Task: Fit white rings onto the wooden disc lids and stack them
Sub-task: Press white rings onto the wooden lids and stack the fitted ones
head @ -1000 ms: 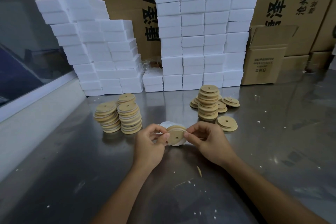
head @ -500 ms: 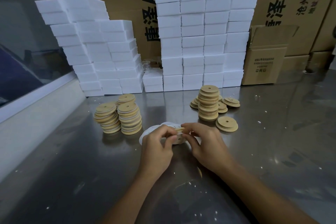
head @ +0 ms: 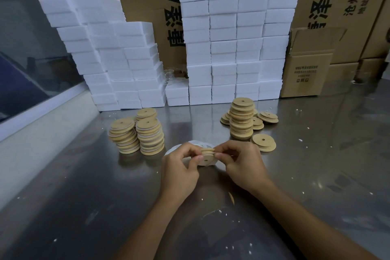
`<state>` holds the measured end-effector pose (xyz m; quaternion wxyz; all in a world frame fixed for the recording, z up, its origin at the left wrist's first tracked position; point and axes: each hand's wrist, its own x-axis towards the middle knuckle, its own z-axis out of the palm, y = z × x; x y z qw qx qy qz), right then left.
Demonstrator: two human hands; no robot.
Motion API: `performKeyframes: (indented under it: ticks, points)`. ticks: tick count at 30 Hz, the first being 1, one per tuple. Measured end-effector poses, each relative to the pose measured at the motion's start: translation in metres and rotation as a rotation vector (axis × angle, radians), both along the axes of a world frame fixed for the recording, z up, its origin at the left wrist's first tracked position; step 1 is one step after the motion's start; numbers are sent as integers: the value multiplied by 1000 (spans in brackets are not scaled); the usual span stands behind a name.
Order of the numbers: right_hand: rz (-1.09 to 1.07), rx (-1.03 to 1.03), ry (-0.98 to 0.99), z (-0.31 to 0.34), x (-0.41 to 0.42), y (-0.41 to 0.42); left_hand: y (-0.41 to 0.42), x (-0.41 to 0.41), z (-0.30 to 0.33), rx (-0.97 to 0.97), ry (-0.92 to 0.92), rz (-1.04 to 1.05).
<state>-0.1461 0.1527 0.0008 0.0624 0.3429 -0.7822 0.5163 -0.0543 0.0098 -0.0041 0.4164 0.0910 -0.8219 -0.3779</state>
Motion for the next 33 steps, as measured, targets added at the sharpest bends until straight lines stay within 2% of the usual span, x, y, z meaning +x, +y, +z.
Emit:
performKeyframes:
  ticks: [5, 17, 25, 30, 32, 33]
  points:
    - [36, -14, -59, -1, 2, 3, -5, -1, 0, 210, -28, -58]
    - [-55, 24, -84, -4, -7, 0, -6, -3, 0, 416, -54, -109]
    - [74, 3, -113, -3, -6, 5, -6, -2, -1, 636, -46, -163]
    - [83, -3, -126, -3, -6, 4, -8, -3, -4, 611, -64, -160]
    - [65, 12, -84, -3, -5, 4, -5, -3, -4, 497, -66, -120]
    - [52, 28, -42, -3, -3, 4, -3, -2, -4, 374, -44, -83]
